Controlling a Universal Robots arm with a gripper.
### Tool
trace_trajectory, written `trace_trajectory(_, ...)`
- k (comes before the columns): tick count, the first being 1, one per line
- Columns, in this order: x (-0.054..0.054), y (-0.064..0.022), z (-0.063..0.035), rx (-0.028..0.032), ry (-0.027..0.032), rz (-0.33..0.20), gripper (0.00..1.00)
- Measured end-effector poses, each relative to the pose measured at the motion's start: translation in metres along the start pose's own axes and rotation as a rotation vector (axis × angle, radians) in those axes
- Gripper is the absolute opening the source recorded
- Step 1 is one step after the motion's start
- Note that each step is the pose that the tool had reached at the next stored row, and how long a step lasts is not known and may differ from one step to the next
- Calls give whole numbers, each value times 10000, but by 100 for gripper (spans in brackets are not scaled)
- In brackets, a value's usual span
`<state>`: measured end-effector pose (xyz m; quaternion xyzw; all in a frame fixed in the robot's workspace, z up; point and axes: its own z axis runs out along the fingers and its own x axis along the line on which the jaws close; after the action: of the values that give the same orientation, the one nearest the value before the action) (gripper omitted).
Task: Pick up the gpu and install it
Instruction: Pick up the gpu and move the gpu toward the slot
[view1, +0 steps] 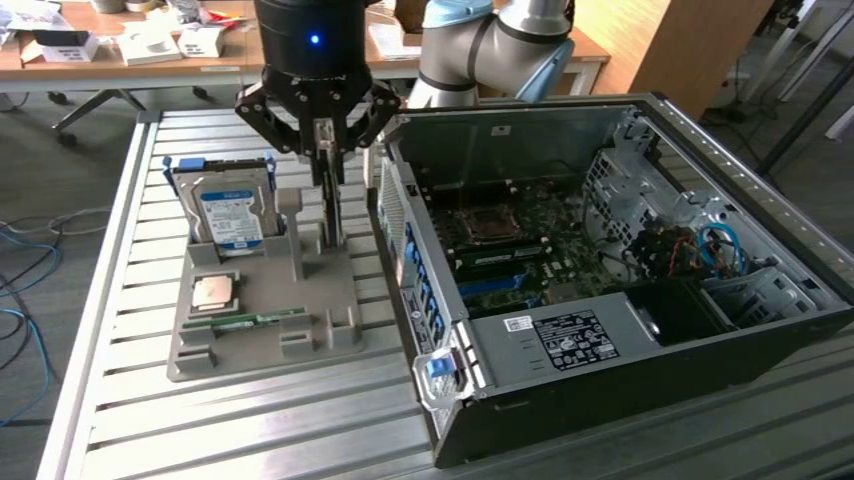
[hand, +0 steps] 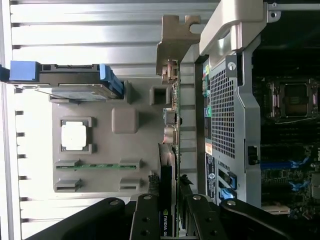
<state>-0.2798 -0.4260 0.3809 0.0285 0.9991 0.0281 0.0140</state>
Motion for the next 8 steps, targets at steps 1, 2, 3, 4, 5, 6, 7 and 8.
trace_trajectory(1, -1, 1, -18, -1, -1, 0, 26)
trace_trajectory(2, -1, 2, -38, -1, -1, 0, 26)
trace_trajectory(3, -2, 3, -55, 0, 0, 0, 26)
trace_trajectory(4, -2, 4, -71, -1, -1, -1, 26)
trace_trajectory(5, -2, 5, -88, -1, -1, -1, 26)
trace_trajectory(6, -3, 6, -108, -1, 0, -1, 26)
trace_trajectory(7, -4, 8, -132, -1, -1, -1, 26)
trace_trajectory(8, -4, 9, -156, 0, 0, -2, 26)
